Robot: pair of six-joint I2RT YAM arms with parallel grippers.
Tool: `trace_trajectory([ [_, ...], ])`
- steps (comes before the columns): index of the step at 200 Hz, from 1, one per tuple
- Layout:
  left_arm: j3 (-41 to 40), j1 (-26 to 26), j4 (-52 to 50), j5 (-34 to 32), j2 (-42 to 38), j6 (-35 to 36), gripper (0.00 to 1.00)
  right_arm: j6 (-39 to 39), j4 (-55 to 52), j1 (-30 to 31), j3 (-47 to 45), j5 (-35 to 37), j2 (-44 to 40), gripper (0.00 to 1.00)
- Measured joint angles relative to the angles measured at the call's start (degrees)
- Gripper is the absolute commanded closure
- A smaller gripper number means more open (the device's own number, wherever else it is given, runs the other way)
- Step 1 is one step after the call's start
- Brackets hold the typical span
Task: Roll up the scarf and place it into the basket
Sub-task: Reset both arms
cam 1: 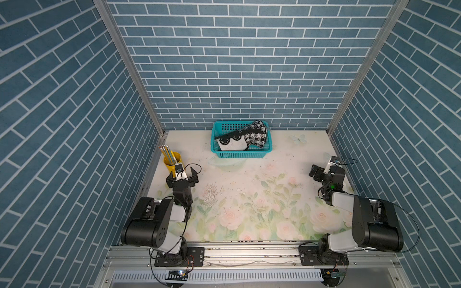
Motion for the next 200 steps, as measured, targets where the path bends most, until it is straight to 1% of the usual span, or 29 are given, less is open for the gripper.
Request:
trace_trajectory([
  [20,0.1,0.5,0.8,1.8,0.3,-0.4,0.00,-1.1,9.9,1.5,-6.3,2.7,-0.3,0.01],
  [39,0.2,0.7,1.4,2.6,0.3,-0.6,0.00,-3.6,19.9,5.3,-13.6,5.5,-0.4,0.00],
  [57,0.2,0.7,1.9,2.8,0.3,-0.6,0.00,-6.6,29.7,8.7,-17.6,6.3,2.8,0.01],
  [71,0.2,0.7,2.0,2.9,0.3,-0.7,0.00,-8.3,31.5,9.3,-17.1,6.2,4.5,0.01],
  [98,0.2,0.7,2.1,3.0,0.3,-0.7,0.00,-10.3,33.5,9.8,-14.2,6.3,4.9,0.00],
  [129,0.3,0.7,2.3,3.0,0.3,-0.7,0.00,-13.1,37.7,11.8,-15.7,6.2,4.9,0.01],
  [200,0.3,0.7,2.3,3.2,0.3,-0.7,0.00,-15.3,37.9,12.3,-15.8,4.3,4.9,0.01],
])
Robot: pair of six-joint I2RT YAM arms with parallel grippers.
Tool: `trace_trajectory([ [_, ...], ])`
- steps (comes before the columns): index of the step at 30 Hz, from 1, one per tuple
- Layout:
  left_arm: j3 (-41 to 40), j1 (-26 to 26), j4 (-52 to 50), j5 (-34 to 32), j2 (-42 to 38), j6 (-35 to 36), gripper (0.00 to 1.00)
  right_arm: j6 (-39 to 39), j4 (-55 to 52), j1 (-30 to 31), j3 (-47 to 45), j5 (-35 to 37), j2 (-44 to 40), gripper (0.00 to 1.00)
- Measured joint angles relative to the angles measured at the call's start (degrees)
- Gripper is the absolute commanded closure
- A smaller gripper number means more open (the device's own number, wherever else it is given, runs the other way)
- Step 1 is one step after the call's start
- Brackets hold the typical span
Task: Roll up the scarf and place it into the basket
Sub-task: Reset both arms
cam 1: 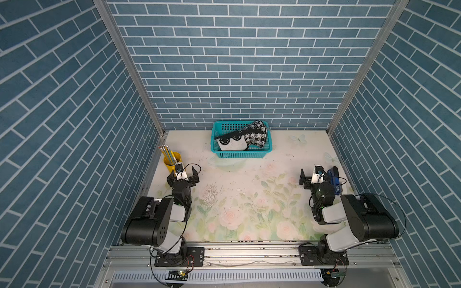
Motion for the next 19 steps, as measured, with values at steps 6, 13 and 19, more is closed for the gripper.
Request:
trace_trajectory([
  [6,0.0,0.0,0.0,0.0,0.0,0.0,0.00,0.0,0.0,0.0,0.0,-0.1,0.0,0.01],
  [13,0.0,0.0,0.0,0.0,0.0,0.0,0.00,0.0,-0.7,-0.3,1.1,-0.4,0.0,0.01],
  [19,0.0,0.0,0.0,0.0,0.0,0.0,0.00,0.0,-1.1,-0.8,1.5,-1.1,0.0,0.00],
])
